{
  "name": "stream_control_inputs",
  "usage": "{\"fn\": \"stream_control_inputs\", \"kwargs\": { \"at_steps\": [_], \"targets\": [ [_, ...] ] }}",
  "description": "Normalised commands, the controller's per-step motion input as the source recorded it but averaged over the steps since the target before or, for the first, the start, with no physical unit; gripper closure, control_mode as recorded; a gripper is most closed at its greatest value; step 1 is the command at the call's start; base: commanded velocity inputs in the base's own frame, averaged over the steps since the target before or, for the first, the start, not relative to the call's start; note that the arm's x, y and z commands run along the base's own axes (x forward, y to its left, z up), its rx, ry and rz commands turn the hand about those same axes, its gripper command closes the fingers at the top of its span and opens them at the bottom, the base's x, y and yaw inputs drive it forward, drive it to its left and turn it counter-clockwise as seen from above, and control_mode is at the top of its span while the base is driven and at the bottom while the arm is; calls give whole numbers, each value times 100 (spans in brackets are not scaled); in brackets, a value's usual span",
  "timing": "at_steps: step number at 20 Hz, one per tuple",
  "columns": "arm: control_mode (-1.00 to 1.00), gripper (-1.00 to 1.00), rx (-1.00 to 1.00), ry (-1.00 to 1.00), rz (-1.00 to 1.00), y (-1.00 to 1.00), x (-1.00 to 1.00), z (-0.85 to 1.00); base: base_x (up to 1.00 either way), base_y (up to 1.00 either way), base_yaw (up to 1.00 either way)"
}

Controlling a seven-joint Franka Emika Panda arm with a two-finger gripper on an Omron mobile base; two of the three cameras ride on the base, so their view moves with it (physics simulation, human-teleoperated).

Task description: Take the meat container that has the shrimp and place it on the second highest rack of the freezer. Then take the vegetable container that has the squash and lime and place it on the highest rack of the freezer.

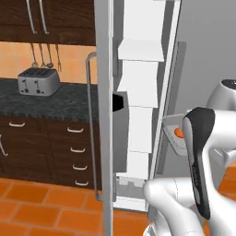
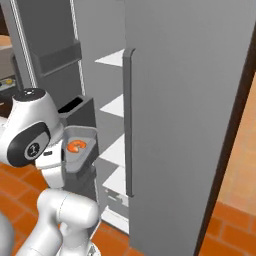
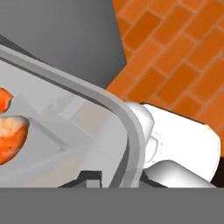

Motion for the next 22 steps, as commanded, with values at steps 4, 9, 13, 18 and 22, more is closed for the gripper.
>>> {"fn": "stream_control_inputs", "kwargs": {
  "at_steps": [4, 9, 13, 18, 22],
  "targets": [
    [100, 100, 0, 0, 0, 0, 0, 0, 47, 23, 1],
    [100, 100, 0, 0, 0, 0, 0, 0, 57, 23, 0],
    [100, 100, 0, 0, 0, 0, 0, 0, 63, 0, 0],
    [100, 100, 0, 0, 0, 0, 0, 0, 57, 7, 0],
    [100, 100, 0, 0, 0, 0, 0, 0, 41, 19, 0]
  ]
}}
